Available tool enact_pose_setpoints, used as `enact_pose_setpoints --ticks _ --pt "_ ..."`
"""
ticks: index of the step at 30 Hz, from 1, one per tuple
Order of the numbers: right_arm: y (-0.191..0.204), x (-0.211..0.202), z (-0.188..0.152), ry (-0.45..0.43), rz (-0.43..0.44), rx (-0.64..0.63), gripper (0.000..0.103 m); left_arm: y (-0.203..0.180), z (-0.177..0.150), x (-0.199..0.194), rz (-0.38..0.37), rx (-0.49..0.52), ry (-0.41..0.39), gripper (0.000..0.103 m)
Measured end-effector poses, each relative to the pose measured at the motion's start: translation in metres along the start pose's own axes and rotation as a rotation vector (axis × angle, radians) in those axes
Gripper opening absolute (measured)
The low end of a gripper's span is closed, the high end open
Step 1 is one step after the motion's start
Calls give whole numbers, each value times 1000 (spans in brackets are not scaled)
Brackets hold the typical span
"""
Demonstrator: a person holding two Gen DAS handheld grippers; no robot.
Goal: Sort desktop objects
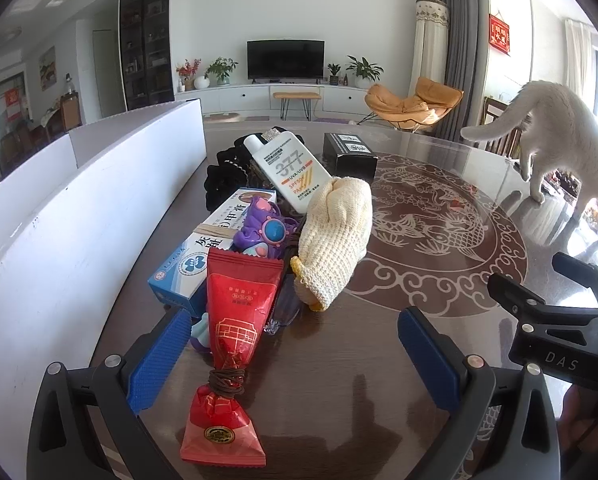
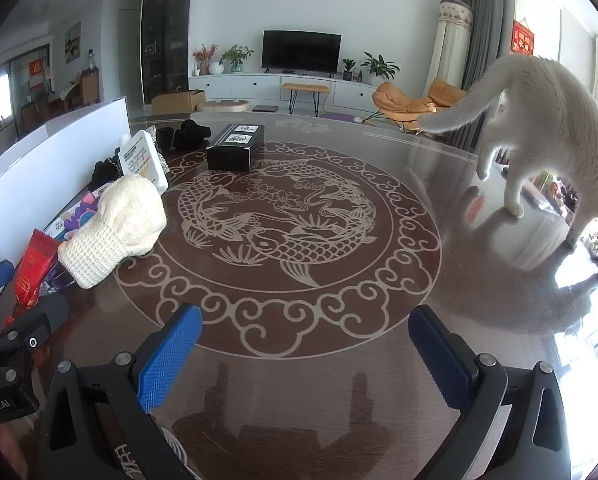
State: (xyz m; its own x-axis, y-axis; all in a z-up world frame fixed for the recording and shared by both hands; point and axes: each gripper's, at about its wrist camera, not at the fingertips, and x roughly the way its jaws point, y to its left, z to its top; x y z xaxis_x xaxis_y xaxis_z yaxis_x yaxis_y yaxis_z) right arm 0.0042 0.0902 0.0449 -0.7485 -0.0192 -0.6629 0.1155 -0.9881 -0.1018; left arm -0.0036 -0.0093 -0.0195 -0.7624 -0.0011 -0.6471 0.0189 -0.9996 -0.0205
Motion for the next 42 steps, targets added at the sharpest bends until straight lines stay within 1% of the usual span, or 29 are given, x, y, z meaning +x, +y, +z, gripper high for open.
enact_pose_setpoints --ticks 42 --pt "2 8 -1 29 -15 -2 103 3 0 -3 -8 -15 -9 103"
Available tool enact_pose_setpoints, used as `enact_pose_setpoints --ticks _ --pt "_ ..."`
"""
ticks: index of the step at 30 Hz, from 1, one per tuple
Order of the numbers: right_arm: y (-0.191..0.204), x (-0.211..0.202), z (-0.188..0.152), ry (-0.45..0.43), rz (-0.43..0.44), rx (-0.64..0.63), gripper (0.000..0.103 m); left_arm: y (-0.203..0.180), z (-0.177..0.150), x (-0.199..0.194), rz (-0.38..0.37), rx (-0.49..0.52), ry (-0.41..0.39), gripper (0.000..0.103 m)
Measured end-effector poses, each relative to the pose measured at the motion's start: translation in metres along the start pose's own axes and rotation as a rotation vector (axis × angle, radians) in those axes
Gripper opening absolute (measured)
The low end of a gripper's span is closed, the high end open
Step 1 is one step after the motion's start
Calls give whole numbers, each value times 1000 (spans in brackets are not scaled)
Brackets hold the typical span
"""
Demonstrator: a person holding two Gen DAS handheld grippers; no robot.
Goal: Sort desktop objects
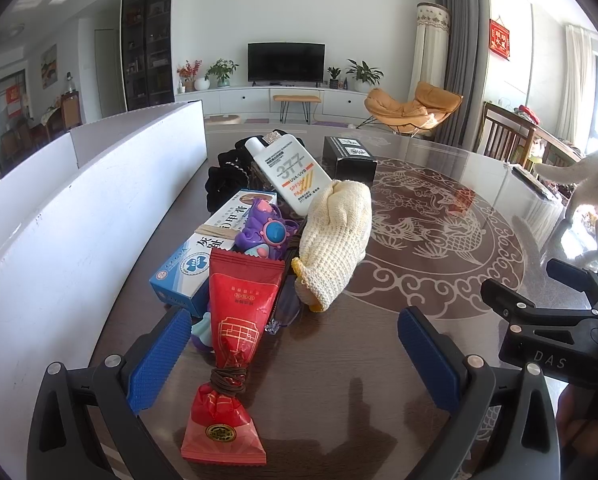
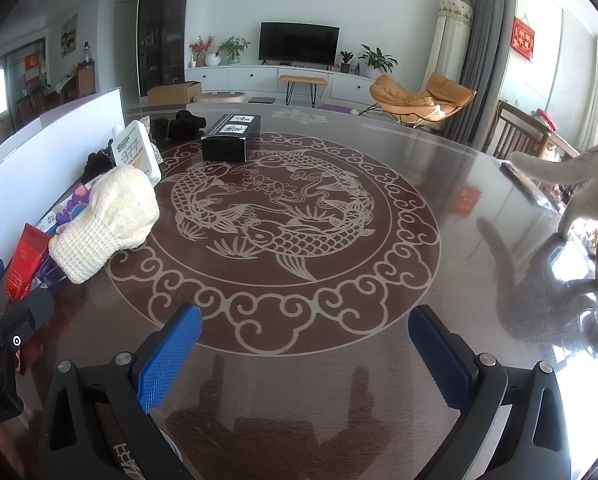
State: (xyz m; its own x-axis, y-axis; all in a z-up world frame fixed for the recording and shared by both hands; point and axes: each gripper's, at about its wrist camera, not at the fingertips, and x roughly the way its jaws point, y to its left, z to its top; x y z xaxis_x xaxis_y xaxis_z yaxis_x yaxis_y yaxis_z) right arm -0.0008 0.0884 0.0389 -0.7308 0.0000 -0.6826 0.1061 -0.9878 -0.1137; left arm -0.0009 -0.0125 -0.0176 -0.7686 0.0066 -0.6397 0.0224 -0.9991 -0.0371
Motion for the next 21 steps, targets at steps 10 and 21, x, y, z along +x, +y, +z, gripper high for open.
enact_pose_setpoints --ticks 10,21 --pt "-1 0 0 6 -2 0 103 0 0 0 1 0 0 103" --pt "-3 0 1 15 2 9 103 0 0 0 1 0 0 103"
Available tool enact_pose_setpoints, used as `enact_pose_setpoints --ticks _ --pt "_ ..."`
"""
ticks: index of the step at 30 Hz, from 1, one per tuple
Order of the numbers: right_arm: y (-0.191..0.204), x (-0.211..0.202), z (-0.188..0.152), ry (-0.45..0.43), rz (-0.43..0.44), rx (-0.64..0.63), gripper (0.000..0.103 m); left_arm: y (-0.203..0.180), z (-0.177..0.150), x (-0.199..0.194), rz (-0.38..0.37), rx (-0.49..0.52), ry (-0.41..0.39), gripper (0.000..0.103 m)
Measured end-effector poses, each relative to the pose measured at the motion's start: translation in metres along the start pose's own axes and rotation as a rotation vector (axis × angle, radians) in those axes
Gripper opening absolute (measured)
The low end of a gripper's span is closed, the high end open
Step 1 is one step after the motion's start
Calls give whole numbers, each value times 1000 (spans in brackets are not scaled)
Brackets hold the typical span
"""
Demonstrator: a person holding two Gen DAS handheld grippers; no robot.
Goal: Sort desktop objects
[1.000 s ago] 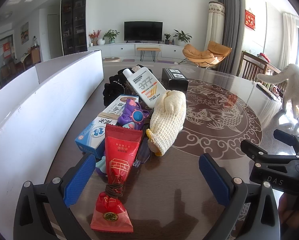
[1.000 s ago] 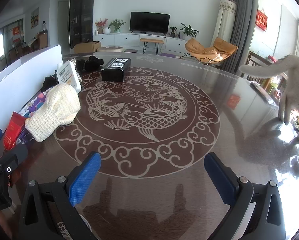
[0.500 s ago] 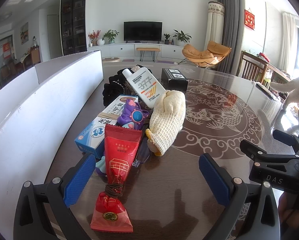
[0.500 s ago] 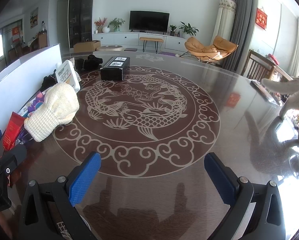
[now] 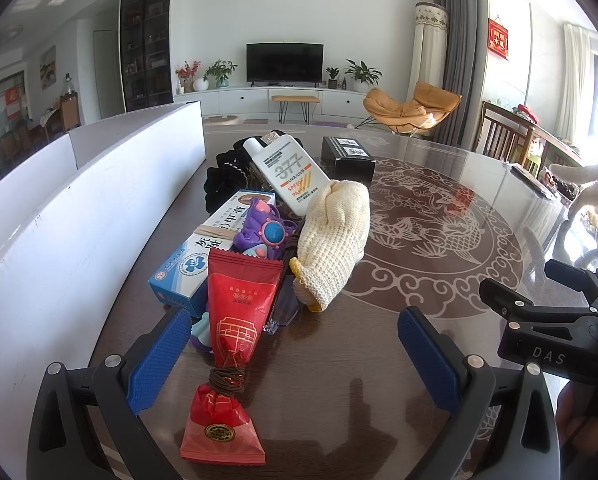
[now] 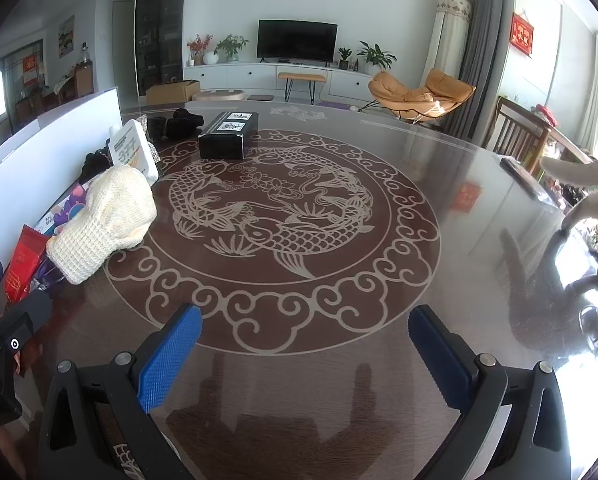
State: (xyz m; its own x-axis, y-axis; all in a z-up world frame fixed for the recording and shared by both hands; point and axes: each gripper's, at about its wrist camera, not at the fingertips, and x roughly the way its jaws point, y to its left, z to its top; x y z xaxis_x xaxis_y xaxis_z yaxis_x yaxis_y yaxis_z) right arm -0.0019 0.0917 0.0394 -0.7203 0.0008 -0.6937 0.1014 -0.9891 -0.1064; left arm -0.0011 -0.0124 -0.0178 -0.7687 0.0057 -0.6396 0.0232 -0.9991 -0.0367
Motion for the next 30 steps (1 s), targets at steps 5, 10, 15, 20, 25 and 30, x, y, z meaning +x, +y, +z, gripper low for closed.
enact_pose_setpoints --ticks 5,10,15,20,25,30 --pt "-1 1 0 5 2 3 103 0 0 0 0 0 0 103" --pt "-1 2 1 10 2 4 103 0 0 0 0 -1 0 103" --pt "-1 2 1 10 2 4 103 0 0 0 0 -1 0 103" --pt "-1 3 1 11 0 4 103 1 0 -2 2 -6 -3 103" --pt "-1 5 0 19 -1 6 103 12 -7 -18 20 40 11 103" --pt "0 10 0 46 -12 -1 103 38 0 -18 2 -2 44 103"
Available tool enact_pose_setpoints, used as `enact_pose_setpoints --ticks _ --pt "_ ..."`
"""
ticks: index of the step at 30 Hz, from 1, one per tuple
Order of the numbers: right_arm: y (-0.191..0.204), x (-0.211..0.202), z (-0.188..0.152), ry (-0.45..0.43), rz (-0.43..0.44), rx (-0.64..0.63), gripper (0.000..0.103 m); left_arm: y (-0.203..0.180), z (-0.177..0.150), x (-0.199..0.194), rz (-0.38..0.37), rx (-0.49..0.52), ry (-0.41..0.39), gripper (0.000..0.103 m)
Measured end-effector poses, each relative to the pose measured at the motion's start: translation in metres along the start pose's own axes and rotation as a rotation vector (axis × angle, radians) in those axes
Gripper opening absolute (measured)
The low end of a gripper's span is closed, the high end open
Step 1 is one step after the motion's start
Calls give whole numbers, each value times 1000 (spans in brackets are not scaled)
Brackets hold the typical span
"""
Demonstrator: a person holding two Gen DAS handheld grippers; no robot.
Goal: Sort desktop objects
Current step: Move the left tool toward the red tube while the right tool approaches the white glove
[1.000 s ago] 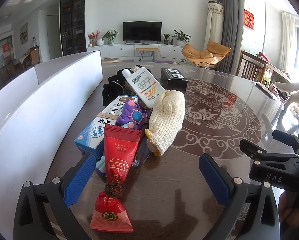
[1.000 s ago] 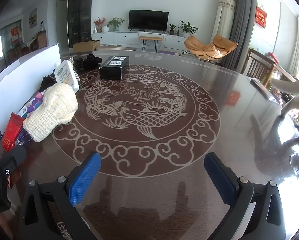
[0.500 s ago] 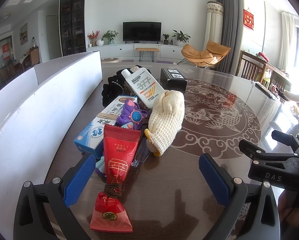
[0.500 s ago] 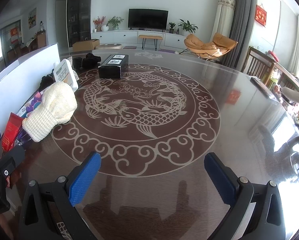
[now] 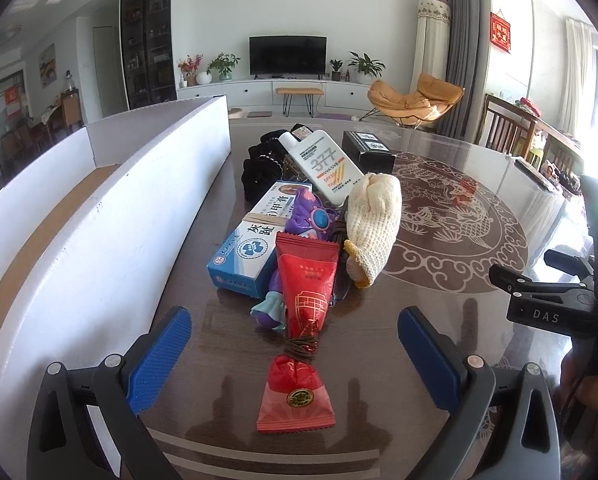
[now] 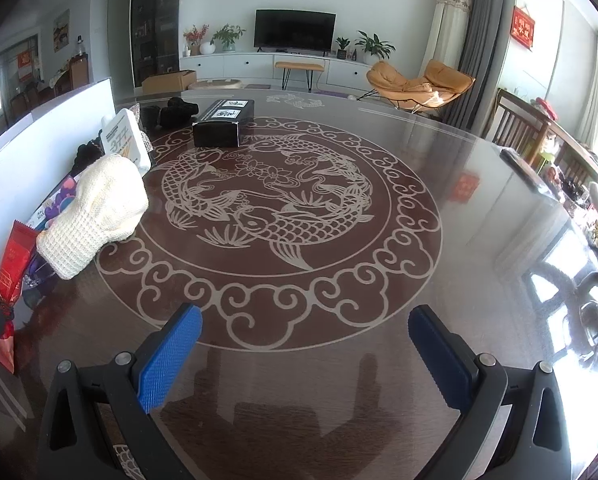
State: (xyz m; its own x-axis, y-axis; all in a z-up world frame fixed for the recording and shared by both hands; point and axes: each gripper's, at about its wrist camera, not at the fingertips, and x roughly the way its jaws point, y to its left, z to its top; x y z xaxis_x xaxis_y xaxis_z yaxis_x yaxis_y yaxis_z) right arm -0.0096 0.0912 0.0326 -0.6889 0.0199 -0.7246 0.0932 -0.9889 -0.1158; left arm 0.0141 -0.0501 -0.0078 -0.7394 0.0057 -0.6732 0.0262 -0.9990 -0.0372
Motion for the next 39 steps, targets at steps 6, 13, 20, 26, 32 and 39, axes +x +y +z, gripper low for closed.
enact_pose_setpoints --ticks 6,13,20,26,32,39 --pt "0 0 0 4 -3 -1 103 -9 12 29 -61 39 106 103" --pt "-4 0 0 7 -2 16 103 -40 10 26 -204 210 131 103" --pt "-5 1 0 16 0 26 103 -18 1 20 -194 157 165 103" --pt "-5 2 0 27 -5 24 103 -29 -6 25 -223 195 193 103" --pt "-8 4 -1 36 -9 33 103 -40 -9 32 -230 211 206 103" --pt "-9 4 -1 38 -7 43 103 -38 -12 37 -206 206 225 103"
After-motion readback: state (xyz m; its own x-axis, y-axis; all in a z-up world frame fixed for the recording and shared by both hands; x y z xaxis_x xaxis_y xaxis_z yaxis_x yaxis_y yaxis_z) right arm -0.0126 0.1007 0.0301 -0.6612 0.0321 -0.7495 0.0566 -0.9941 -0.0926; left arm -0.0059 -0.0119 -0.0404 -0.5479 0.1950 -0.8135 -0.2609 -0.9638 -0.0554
